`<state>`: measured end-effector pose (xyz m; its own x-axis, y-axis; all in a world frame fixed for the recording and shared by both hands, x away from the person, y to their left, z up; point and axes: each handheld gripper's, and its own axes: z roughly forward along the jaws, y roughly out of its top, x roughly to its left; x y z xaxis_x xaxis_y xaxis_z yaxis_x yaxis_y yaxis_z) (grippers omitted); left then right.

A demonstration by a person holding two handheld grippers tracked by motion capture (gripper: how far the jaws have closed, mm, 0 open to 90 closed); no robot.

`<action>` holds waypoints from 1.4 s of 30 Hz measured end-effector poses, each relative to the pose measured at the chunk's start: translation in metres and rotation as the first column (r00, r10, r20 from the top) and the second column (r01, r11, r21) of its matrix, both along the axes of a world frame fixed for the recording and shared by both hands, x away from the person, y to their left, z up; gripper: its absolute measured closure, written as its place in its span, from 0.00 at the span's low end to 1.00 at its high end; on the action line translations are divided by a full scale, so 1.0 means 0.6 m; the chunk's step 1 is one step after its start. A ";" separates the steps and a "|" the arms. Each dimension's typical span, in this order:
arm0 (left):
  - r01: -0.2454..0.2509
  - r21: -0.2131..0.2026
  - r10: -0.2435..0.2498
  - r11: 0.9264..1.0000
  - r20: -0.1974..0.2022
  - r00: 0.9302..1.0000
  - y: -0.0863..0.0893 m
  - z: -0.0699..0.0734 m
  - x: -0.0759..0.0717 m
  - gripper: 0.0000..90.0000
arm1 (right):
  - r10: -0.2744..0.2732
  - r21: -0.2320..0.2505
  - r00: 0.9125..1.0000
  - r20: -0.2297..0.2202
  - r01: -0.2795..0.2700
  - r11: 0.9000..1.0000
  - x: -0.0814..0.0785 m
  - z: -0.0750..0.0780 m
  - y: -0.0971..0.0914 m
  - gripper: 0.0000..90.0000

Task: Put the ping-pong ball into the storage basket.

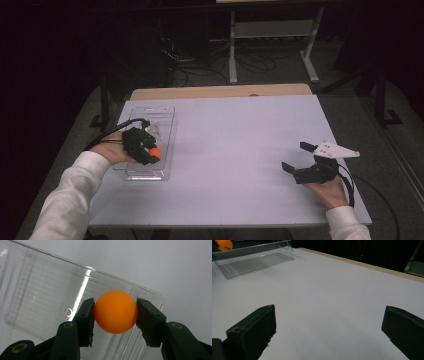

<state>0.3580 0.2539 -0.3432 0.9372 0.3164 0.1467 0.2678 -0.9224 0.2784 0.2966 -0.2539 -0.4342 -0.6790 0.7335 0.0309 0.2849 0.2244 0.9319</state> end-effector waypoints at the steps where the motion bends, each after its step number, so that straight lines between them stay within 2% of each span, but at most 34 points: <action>1: -0.004 -0.002 0.004 1.000 -0.001 1.000 0.000 -0.002 0.000 0.57 | 0.000 -0.002 1.000 0.000 0.000 1.000 0.000 0.000 0.000 0.00; 12: -0.009 0.000 0.009 1.000 -0.021 1.000 0.000 -0.023 0.007 0.57 | 0.006 -0.018 1.000 -0.008 -0.006 1.000 0.001 -0.003 0.002 0.00; 27: -0.017 -0.008 0.016 1.000 -0.053 0.998 0.000 -0.053 0.015 0.57 | 0.001 -0.013 1.000 -0.001 -0.001 1.000 -0.001 0.000 0.000 0.00; 32: -0.034 -0.013 0.033 0.999 -0.064 0.997 0.005 -0.058 0.022 0.56 | -0.001 -0.015 1.000 -0.001 0.001 1.000 -0.001 0.000 -0.001 0.00; 42: -0.039 -0.018 0.038 0.999 -0.072 0.997 0.004 -0.063 0.026 0.56 | -0.002 -0.014 1.000 -0.001 0.002 1.000 -0.001 0.000 -0.001 0.00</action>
<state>0.3738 0.2561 -0.3810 0.9320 0.3548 0.0736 0.3230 -0.9055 0.2752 0.2962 -0.2547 -0.4343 -0.6774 0.7353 0.0213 0.2860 0.2365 0.9286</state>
